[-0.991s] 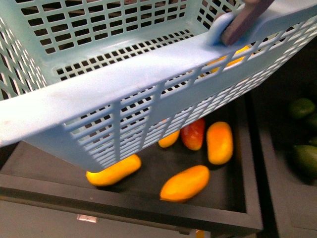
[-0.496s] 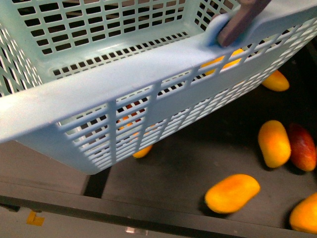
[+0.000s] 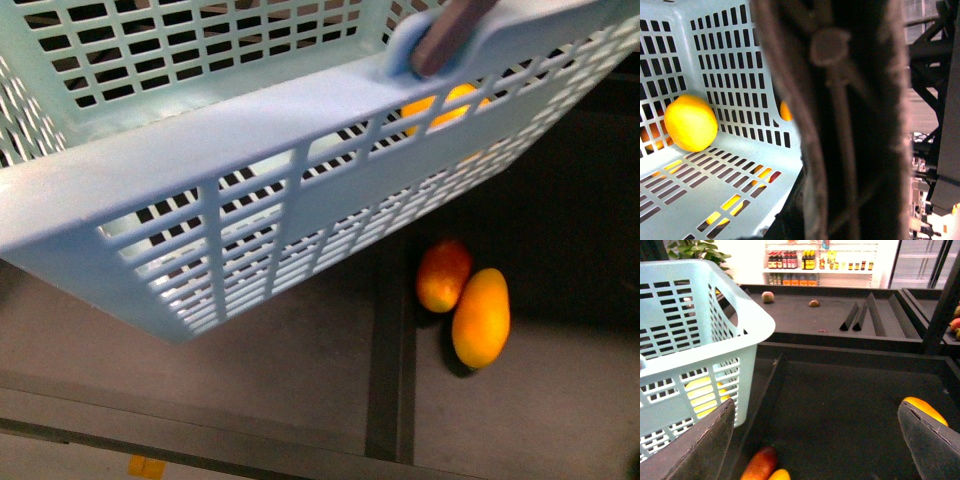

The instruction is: Pick lemon and mango into basket

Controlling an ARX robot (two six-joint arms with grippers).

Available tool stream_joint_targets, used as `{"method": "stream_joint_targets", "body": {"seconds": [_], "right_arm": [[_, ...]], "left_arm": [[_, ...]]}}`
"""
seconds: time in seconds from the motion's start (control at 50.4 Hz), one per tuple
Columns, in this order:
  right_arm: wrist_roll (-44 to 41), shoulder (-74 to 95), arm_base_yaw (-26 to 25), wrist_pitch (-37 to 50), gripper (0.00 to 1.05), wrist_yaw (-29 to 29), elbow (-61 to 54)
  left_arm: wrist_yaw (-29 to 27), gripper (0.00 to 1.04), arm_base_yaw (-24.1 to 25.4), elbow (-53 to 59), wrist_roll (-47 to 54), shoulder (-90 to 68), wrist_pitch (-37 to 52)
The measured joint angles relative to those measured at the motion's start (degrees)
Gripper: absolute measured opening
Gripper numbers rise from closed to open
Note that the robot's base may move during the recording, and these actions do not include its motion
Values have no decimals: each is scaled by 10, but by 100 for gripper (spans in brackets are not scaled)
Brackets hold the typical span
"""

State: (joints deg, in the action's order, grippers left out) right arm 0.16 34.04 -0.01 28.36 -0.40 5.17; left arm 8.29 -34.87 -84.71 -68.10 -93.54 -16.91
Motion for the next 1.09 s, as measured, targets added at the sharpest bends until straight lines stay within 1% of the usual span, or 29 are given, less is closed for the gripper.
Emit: {"method": "stream_joint_targets", "body": {"seconds": [0.139,0.357,0.396,0.416,0.456,0.476,0.535,0.595,0.674,0.793,0.872,0.971,1.09], "right_arm": [[0,1,0,0,96,2,0],[2,2,2,-6,96,7,2],[39,15,20,-97,96,89,33],[66,32,30,-181,96,152,68],[110,51,29,-274,96,217,106],[122,61,24,-316,96,242,121],[137,71,7,-359,96,253,133],[137,90,-28,-346,96,229,139],[114,151,-107,-276,96,158,162],[60,300,-224,-158,96,58,200],[25,417,-277,-87,96,13,224],[-5,559,-316,-14,96,-13,259],[-14,697,-342,32,96,-18,302]], "left_arm": [[-16,5,4,0,12,0,0],[4,5,-4,0,4,0,0],[6,5,-7,0,3,0,0],[7,5,-7,0,3,0,0],[9,5,-9,0,1,0,0],[9,5,-10,0,1,0,0],[10,5,-10,0,1,0,0],[8,5,-9,0,-1,0,0],[3,5,-8,0,1,0,0],[2,5,-7,0,1,0,0],[0,5,-7,0,2,0,0],[2,5,-7,0,1,0,0],[6,5,-7,0,1,0,0]]}}
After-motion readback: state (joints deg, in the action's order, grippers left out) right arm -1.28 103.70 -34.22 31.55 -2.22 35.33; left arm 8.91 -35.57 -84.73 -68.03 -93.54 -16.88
